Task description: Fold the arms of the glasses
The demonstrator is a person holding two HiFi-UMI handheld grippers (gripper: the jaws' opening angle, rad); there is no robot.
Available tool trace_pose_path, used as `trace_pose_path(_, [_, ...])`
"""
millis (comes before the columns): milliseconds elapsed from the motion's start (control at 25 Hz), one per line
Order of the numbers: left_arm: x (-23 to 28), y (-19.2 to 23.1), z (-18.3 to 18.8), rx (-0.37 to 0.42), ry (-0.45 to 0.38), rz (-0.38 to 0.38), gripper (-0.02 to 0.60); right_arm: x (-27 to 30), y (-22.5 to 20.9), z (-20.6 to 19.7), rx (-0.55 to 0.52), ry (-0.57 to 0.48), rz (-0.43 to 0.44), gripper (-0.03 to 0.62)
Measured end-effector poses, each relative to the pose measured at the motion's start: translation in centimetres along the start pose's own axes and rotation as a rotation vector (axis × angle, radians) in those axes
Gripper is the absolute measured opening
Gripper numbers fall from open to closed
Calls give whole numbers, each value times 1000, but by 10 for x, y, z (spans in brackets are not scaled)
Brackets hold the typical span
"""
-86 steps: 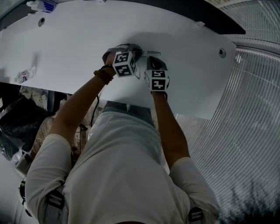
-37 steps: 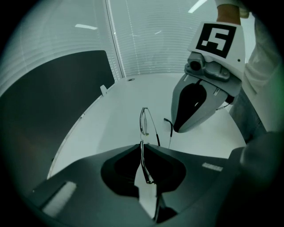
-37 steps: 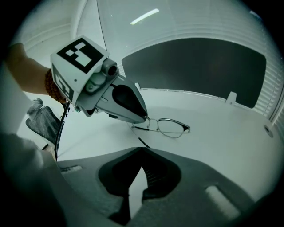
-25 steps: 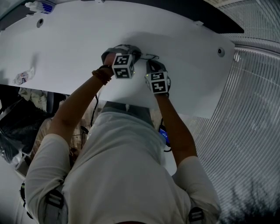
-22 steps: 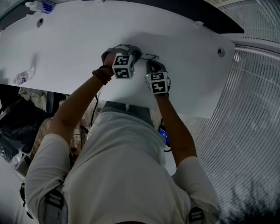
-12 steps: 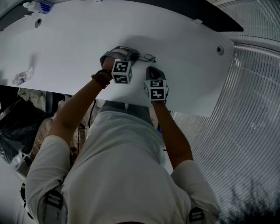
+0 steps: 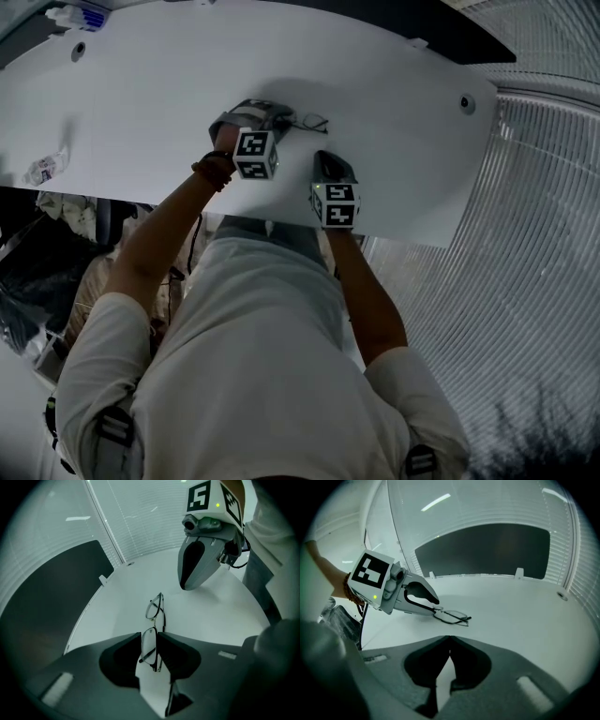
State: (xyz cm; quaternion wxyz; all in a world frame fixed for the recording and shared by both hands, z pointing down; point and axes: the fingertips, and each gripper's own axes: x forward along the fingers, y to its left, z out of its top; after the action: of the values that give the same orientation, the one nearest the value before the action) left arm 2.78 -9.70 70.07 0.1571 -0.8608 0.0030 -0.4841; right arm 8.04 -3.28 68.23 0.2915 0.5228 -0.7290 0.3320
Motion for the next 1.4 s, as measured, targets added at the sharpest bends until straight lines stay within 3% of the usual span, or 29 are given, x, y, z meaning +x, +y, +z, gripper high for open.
trace_pose_path(200, [-20,11,3,-57,-40,80,137,-31,-5,5,42,-52,-10,2])
trace_pose_path(280, [-40,15,12,-122,-88,115,133,-48,-4,12,45,-80,-11,2])
trace_pose_path(560, [-133,29,57,-434,-317,281,86,-121,-5,89,59,-275,-9,2])
trace_pose_path(680, [-174,33,75,-551,-429,305,61,-153,1,133,37,-386,1,2])
trace_pose_path(760, [-200,34,90,-598,-527,290,6,-173,11,157,28,-443,20,2])
trace_pose_path(880, [-236,45,109,-673,-672,288,3,-196,29,189,5,-515,54,2])
trace_pose_path(1160, [-313,63,147,-780,-867,355,3,-253,79,237,-50,-677,142,2])
trace_pose_path(1400, [-345,62,175,-768,-939,329,3,-289,107,266,-81,-781,172,1])
